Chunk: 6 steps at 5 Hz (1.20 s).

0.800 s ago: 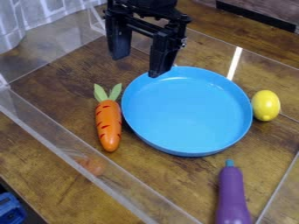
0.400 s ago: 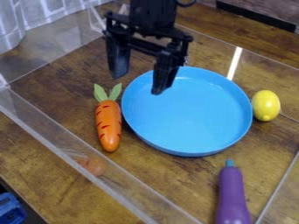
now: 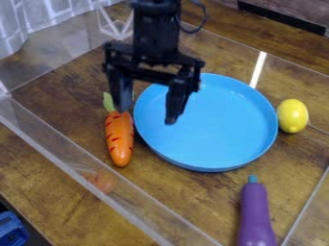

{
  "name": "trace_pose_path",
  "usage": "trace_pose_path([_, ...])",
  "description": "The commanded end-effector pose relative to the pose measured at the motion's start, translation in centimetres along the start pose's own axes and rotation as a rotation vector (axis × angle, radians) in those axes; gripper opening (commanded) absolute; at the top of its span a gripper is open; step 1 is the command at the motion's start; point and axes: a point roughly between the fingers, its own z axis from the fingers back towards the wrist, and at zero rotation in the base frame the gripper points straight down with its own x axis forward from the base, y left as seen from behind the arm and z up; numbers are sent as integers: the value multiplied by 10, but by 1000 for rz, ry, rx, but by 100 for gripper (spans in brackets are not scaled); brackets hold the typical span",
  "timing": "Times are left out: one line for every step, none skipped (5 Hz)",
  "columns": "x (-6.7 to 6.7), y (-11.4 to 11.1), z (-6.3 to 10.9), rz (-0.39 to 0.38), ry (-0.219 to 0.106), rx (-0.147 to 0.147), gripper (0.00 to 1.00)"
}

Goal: Move the carrot to the left side

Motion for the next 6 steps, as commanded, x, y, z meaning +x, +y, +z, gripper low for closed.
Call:
trace_pose_path([3, 3, 11, 175, -88, -74, 100])
trace_pose_path([4, 20, -1, 276, -116, -112, 100])
trace_pose_path([3, 43, -10, 280, -116, -143, 100])
trace_pose_path([5, 53, -18, 253, -109, -176, 100])
trace_pose_path([6, 49, -11, 245, -114, -197, 100])
trace_pose_path([7, 45, -5, 216, -112, -195, 100])
